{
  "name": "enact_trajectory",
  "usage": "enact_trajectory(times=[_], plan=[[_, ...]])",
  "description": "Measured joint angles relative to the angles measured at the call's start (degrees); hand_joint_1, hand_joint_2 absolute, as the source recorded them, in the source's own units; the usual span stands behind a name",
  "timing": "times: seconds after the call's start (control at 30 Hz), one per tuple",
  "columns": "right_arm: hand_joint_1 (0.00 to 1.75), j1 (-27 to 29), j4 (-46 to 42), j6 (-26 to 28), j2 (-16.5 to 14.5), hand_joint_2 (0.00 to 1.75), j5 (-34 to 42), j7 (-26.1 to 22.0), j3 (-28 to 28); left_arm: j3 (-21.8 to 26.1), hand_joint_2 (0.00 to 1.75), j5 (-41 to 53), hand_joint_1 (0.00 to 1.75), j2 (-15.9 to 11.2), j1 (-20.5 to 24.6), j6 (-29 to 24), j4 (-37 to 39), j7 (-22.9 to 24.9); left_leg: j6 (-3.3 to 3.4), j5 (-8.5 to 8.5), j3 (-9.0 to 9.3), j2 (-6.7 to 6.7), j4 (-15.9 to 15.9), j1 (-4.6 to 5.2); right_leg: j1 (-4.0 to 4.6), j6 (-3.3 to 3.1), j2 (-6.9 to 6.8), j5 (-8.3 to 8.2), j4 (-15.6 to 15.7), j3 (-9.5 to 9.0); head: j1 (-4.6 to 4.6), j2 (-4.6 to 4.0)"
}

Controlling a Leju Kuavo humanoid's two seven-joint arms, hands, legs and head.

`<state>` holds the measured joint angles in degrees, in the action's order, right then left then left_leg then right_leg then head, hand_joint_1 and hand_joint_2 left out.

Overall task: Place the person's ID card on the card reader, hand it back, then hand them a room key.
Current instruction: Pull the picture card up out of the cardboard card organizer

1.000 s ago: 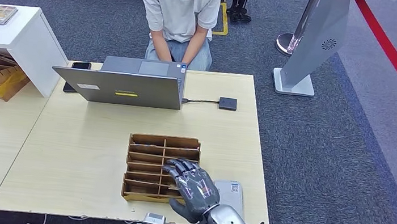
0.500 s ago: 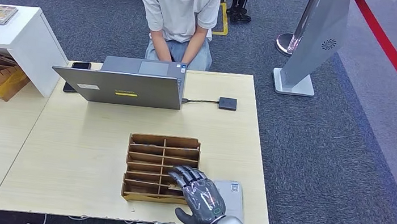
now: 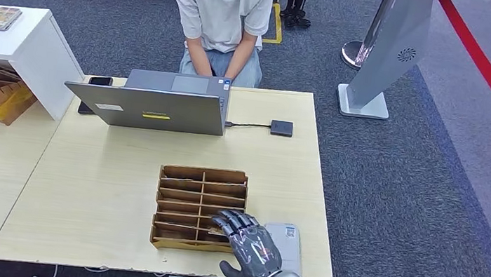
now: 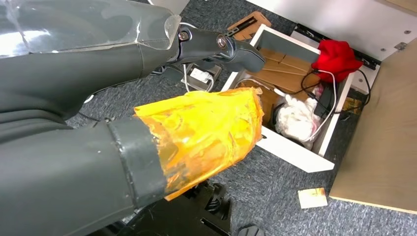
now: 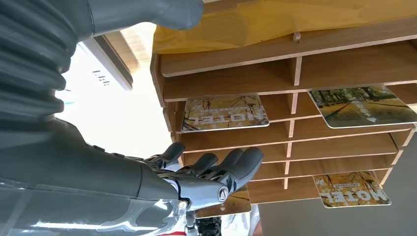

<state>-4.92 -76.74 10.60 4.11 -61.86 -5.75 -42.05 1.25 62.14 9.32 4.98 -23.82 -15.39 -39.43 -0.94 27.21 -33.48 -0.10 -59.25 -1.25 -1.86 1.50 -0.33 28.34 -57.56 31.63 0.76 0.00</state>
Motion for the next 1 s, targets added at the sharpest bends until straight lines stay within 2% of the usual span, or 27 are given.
enact_trajectory(times=[0.13, 0.37, 0.6, 0.73, 1.0], plan=[[0.45, 0.01, -0.04, 0.06, 0.04, 1.75, -0.02, 0.11, 0.01, -0.15, 0.0, -0.09, 0.0, -0.07, -0.01, -0.03, 0.0, 0.0, 0.0, 0.0, 0.0, 0.0, 0.0, 0.0, 0.0, 0.0, 0.0, 0.0, 0.0, 0.0, 0.01, 0.0], [0.78, 0.01, -0.54, 0.11, 0.13, 1.75, -0.02, 0.18, 0.02, -0.22, 0.0, -0.15, 0.0, -0.2, -0.02, -0.03, 0.0, 0.0, 0.0, 0.0, 0.0, 0.0, 0.0, 0.0, 0.0, 0.0, 0.0, 0.0, 0.0, 0.0, 0.0, 0.0], [0.94, -0.03, -0.81, 0.17, 0.17, 1.75, -0.02, 0.18, 0.04, -0.26, 0.0, -0.15, 0.0, -0.22, -0.03, -0.03, 0.0, -0.15, 0.0, 0.0, 0.0, 0.0, 0.0, 0.0, 0.0, 0.0, 0.0, 0.0, 0.0, 0.0, 0.0, 0.0], [0.93, -0.07, -0.95, 0.19, 0.17, 1.75, -0.02, 0.18, 0.04, -0.41, 0.0, -0.15, 0.0, -0.23, -0.03, -0.03, 0.0, -0.27, 0.0, 0.0, 0.0, 0.0, 0.0, 0.0, 0.0, 0.0, 0.0, 0.0, 0.0, -0.01, 0.01, 0.0], [0.77, -0.07, -0.98, 0.2, 0.21, 1.75, -0.12, 0.19, 0.04, -0.75, 0.0, -0.31, 0.0, -0.29, -0.03, -0.03, 0.0, -0.3, 0.0, 0.0, 0.0, 0.0, 0.0, 0.0, 0.0, 0.0, 0.0, 0.0, 0.0, 0.0, 0.01, 0.0]])
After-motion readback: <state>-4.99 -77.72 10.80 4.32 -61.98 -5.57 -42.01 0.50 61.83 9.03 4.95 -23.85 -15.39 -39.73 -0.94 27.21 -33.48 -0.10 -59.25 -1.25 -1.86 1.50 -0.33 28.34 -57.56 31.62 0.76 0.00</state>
